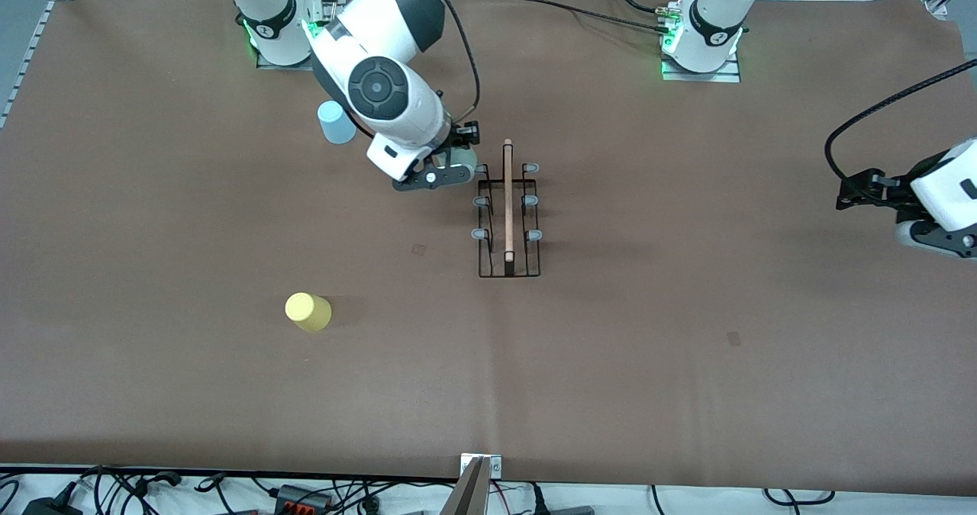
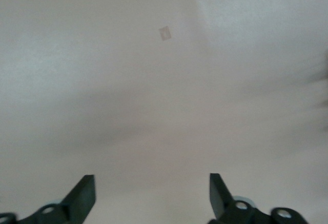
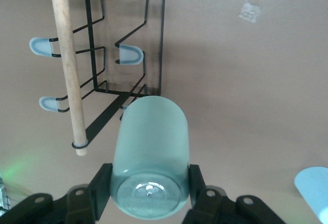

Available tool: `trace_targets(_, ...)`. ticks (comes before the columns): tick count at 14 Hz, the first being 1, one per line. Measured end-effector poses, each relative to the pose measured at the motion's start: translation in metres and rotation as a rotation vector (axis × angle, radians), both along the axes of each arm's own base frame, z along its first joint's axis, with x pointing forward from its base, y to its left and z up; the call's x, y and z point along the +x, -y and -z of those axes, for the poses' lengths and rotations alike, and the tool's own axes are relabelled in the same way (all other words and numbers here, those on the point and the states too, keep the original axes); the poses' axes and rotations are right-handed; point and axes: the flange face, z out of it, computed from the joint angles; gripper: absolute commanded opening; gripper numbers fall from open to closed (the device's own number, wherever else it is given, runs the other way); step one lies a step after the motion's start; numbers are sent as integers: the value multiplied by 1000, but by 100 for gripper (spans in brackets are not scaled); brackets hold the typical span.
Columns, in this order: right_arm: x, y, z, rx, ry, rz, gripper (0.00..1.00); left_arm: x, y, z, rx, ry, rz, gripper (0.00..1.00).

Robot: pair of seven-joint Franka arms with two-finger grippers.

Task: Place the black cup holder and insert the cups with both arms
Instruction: 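Carry the teal cup over the rack with the right gripper while the left gripper withdraws, then lower the teal cup onto a rack peg and open the right gripper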

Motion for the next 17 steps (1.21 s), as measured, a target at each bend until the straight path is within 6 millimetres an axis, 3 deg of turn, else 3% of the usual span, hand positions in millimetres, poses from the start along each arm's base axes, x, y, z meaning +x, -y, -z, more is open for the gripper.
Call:
trace_targets(4, 10, -9, 12, 20, -2, 16, 30, -11, 14, -5, 25, 4, -291, 100)
trace_targets(13, 5, -21, 25, 14, -23, 10, 30, -15, 24, -17, -1, 53, -305, 100)
trace_targets(17, 4, -23, 37, 7, -38, 6, 30, -14, 23, -13, -2, 56, -307, 100)
